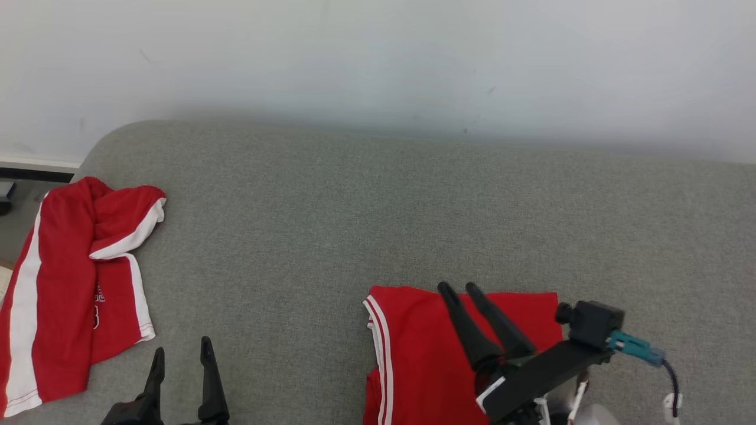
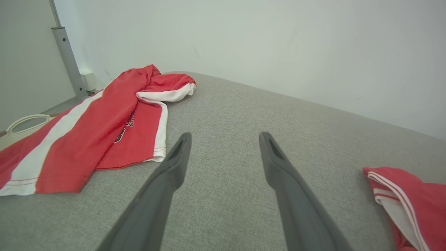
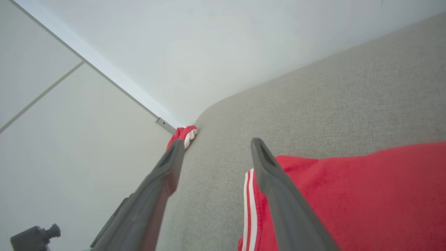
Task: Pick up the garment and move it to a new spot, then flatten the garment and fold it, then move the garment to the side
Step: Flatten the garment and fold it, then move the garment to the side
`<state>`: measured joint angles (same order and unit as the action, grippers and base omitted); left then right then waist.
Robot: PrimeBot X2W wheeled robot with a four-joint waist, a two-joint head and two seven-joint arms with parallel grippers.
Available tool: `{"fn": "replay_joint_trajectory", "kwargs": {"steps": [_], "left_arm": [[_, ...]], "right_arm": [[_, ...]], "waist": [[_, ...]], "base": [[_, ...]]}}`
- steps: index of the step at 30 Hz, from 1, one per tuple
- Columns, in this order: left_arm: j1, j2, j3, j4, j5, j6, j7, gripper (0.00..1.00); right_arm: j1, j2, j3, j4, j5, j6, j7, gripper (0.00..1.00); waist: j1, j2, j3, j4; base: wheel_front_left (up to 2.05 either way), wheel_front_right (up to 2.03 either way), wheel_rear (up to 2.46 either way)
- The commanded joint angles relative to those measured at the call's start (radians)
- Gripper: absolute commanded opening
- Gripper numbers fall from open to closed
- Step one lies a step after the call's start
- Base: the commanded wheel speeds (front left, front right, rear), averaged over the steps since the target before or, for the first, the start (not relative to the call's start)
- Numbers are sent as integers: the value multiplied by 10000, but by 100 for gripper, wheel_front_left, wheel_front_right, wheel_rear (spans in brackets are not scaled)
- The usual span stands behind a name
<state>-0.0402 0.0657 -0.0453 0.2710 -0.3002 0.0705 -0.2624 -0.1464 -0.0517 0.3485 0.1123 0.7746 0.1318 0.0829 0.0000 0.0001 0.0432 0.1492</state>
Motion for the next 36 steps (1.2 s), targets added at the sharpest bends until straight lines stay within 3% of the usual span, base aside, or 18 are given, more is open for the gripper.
{"fn": "replay_joint_trajectory", "kwargs": {"steps": [1, 12, 19, 29, 36], "left_arm": [[68, -23, 55, -45, 70, 11, -16, 100], [220, -59, 247, -318, 204, 73, -16, 100], [393, 89, 435, -532, 503, 203, -16, 100], [470, 410, 202, -610, 1185, 342, -16, 100], [727, 785, -56, -672, 1505, 303, 83, 100]], "right_arm": [[-137, -191, -347, -320, 60, -23, -261, 100], [586, -1431, -2590, -509, -2228, -23, -243, 100], [1145, -1256, -3316, -198, -3102, -23, -262, 100], [1756, -598, -3983, 74, -4378, -23, -2528, 100], [2155, -422, -3991, 127, -4753, -23, -3058, 100]], "waist": [[0, -1, 13, -115], [0, -1, 32, -232], [0, -1, 98, -394], [0, -1, -132, -422], [0, -1, -455, -636]], "base": [[0, 0, 0], [0, 0, 0], [0, 0, 0], [0, 0, 0], [0, 0, 0]]}}
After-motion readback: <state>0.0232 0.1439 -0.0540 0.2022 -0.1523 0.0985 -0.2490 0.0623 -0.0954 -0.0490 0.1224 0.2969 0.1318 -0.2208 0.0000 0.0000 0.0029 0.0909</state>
